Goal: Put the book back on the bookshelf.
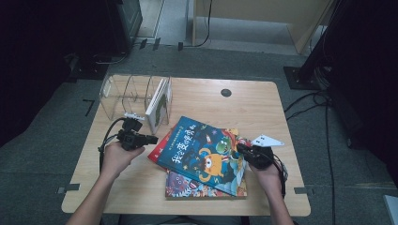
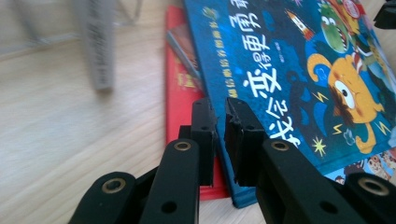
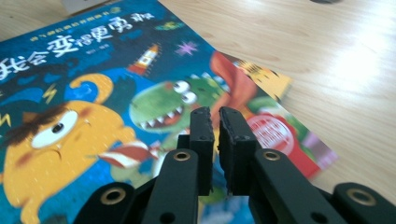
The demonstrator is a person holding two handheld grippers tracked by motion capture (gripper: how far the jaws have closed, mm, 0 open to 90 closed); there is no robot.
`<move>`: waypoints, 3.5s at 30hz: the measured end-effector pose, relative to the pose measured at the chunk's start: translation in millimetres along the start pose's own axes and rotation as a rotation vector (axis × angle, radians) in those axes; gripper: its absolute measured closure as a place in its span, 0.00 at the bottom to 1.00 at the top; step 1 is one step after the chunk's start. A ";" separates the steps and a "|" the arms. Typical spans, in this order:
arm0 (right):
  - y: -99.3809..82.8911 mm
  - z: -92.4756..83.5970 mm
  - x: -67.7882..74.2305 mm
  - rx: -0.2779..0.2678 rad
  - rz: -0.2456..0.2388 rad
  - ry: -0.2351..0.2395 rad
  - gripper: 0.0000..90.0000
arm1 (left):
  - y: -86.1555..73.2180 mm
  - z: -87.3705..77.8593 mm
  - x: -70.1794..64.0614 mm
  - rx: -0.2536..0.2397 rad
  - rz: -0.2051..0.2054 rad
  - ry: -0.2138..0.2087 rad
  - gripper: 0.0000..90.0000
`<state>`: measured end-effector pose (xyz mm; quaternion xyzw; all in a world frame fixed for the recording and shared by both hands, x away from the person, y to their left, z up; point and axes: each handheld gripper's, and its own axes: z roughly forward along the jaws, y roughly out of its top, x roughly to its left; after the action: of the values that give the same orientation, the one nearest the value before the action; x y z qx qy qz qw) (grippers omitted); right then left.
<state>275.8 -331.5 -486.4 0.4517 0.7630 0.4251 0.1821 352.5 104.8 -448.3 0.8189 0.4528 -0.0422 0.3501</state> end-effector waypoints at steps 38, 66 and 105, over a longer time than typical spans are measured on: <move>-29.7 -11.2 -29.8 0.052 0.143 0.040 1.00 | -30.6 27.7 -8.8 0.038 -0.050 -0.037 0.88; -13.2 8.9 -11.2 0.091 0.033 0.134 1.00 | -81.4 -2.7 -18.7 0.027 -0.138 -0.022 0.81; -16.4 8.9 -5.6 0.105 0.057 0.153 1.00 | -46.3 5.0 -26.2 0.043 -0.191 -0.116 0.47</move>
<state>275.9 -335.7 -505.5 0.4481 0.7828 0.4229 0.0872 302.7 99.0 -466.8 0.7755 0.5066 -0.1324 0.3527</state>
